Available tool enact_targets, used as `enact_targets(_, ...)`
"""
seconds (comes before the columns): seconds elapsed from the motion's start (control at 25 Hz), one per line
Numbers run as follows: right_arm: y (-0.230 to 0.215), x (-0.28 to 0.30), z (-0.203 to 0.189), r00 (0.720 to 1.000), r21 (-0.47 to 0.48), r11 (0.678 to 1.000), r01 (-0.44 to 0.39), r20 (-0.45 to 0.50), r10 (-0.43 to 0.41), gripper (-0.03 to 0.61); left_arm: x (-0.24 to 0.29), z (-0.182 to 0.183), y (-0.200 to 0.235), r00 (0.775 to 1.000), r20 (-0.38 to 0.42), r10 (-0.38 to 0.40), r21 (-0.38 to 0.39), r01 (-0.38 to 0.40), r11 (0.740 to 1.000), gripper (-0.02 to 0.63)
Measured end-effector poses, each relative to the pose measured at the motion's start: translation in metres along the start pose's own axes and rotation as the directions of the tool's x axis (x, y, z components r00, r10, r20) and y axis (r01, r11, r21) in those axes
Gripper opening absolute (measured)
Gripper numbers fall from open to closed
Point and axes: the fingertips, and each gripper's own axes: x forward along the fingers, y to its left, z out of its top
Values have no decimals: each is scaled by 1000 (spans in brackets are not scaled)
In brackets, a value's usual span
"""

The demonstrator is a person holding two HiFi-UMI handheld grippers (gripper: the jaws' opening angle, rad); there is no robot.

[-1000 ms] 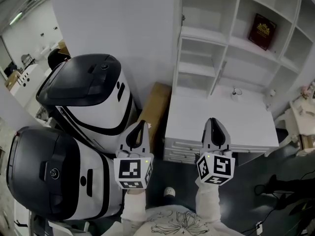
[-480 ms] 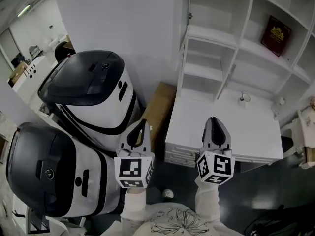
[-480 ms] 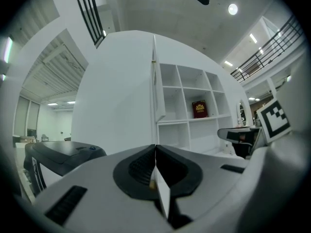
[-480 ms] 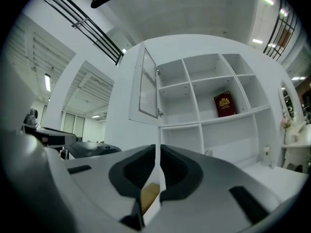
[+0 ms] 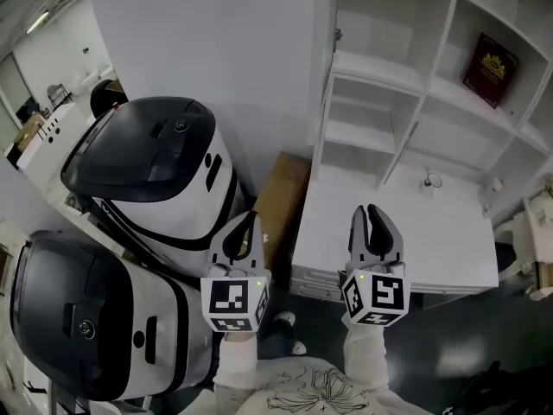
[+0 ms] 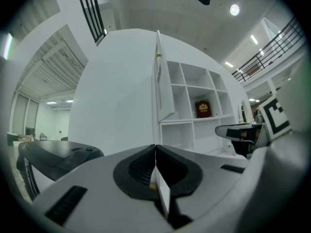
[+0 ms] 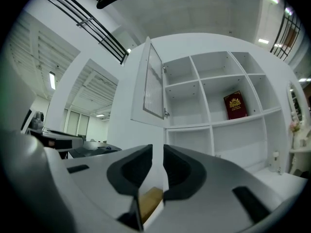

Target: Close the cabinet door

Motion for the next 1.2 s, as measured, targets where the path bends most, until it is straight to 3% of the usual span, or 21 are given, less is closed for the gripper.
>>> enact_targets(0.28, 23, 36, 31, 996, -23, 999, -46, 69, 48, 74, 27, 8, 22, 1000, 18, -20, 5, 20, 1000, 5)
enact_targets(0.76, 69, 87, 63, 977, -102, 984, -145, 140, 159, 103, 35, 11, 68, 999, 26, 28, 13, -29, 1000, 5)
enact_targets(1.2, 82, 108, 65, 977, -91, 985, -147, 143, 159, 103, 38, 9, 91, 997, 27, 74, 4, -74, 997, 5)
